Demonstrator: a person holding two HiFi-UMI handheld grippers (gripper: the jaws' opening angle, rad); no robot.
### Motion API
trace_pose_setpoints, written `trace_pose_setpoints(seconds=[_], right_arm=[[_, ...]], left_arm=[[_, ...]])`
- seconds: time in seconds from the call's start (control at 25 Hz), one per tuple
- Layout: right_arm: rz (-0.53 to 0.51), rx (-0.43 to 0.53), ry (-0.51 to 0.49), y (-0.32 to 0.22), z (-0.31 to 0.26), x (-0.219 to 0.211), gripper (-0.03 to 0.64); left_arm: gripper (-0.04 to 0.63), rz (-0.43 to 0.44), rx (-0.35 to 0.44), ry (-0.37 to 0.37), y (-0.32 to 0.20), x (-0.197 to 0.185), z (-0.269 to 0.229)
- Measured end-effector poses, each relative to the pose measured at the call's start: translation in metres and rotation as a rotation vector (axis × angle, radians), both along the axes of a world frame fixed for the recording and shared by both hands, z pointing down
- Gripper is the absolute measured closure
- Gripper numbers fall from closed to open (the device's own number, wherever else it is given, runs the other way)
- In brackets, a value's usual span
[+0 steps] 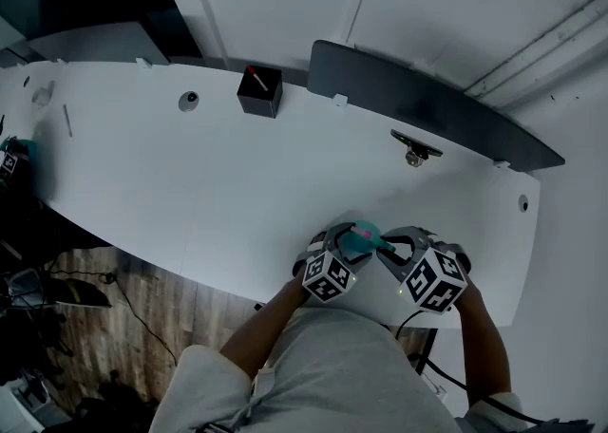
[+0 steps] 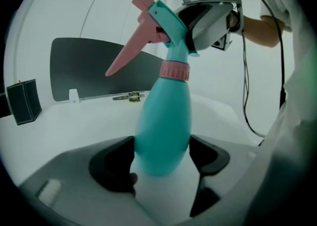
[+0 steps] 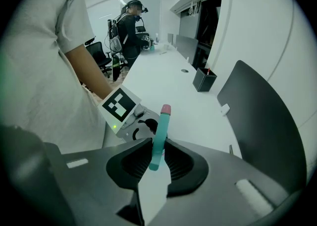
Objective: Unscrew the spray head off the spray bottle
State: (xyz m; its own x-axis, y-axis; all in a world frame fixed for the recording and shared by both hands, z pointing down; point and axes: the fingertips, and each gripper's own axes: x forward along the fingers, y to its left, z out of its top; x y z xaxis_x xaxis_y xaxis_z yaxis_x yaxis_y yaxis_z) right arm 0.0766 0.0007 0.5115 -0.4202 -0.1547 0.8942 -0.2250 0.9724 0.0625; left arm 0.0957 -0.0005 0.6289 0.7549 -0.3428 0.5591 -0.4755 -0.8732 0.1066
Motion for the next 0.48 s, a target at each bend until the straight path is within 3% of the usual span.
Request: trace_pose_setpoints(seconds=[0.32,0.48], right_arm=[[-0.163,0.022,0.065,0.009,0.001,0.000,0.541],[-0.180,0.018,0.069,0.011,0.001,0.000,0.541]], left_arm=[[0.252,0.276,0.006,-0.020,0.007,0.001,0.002],[0.250,0.397,-0.001,-0.020,0.010,0.002,0.001]])
